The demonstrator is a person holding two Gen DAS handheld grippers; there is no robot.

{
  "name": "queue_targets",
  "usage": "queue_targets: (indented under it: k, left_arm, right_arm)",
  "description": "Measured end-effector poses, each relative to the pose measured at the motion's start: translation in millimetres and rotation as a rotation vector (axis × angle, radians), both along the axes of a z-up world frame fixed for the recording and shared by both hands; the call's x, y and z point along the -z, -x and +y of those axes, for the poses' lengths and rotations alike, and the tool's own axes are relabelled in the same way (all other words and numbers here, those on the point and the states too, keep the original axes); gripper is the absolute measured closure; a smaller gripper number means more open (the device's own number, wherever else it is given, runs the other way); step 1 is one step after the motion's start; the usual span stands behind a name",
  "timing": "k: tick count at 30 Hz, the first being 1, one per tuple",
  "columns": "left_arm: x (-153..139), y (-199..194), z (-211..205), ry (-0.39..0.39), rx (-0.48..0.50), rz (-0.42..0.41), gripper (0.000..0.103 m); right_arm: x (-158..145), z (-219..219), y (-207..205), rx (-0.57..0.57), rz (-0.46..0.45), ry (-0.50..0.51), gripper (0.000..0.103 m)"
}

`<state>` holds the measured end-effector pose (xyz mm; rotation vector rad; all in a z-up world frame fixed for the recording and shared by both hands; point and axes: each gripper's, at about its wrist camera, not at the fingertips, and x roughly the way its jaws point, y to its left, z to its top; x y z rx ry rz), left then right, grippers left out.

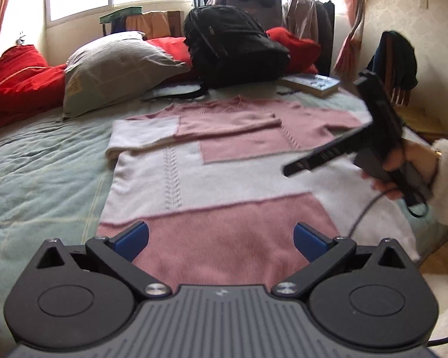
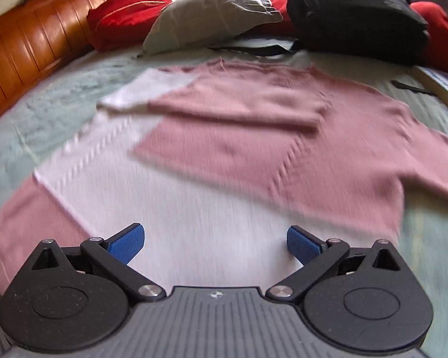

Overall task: Fold clothes
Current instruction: 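Move the open right gripper toward the white cuff of the other sleeve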

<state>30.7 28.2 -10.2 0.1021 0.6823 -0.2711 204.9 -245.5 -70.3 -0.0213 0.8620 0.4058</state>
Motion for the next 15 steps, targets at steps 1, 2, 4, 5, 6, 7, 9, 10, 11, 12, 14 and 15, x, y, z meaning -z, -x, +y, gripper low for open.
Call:
queue_targets:
  k: [1,2,4,5,6,7,9,10,11,12,14,15]
  left_arm:
    - [1,6,-1,-0.004,0.0,0.003,0.001]
    - [2,11,-2,-0.003,0.001,0.004,0.001]
    - [3,21,-4,0.001,-0.001,0.006,0.001]
    - [3,25,-5,0.001,-0.005,0.005,0.001]
    - [3,28,-5,0.003,-0.006,0.003,0.001]
    - [3,31,-7,0.005,-0.009,0.002,0.001]
    - [1,35,-12,0.004,-0.01,-0.007,0.001]
    - [-1,37,-15,0.001,-0.007,-0.012,0.001]
    - [-2,39,-18,-0.003,-0.003,-0.018,0.001]
    - [-3,40,-21,-0.005,0.004,-0.022,0.001]
    - [-4,42,-28,-0.008,0.016,-0.029,0.001]
    - [-4,43,-31,-0.01,0.019,-0.031,0.001]
  right_arm:
    - [1,0,11,0.003,-0.013,0.021,0.0]
    - [2,0,22,0.007,-0.026,0.042,0.0]
    - [5,1,44,0.014,-0.052,0.083,0.0]
    - [4,2,52,0.019,-0.061,0.097,0.0]
    - [1,3,59,0.02,-0.071,0.102,0.0]
    - [-1,4,67,0.017,-0.081,0.099,0.0]
    - [-6,6,77,0.006,-0.101,0.08,0.0]
    - [-7,7,81,0.001,-0.109,0.071,0.0]
    - [-7,8,83,0.001,-0.108,0.071,0.0]
    - [-6,8,85,0.001,-0.104,0.076,0.0]
    - [1,7,89,-0.001,-0.091,0.098,0.0]
    - [4,6,92,0.001,-0.083,0.108,0.0]
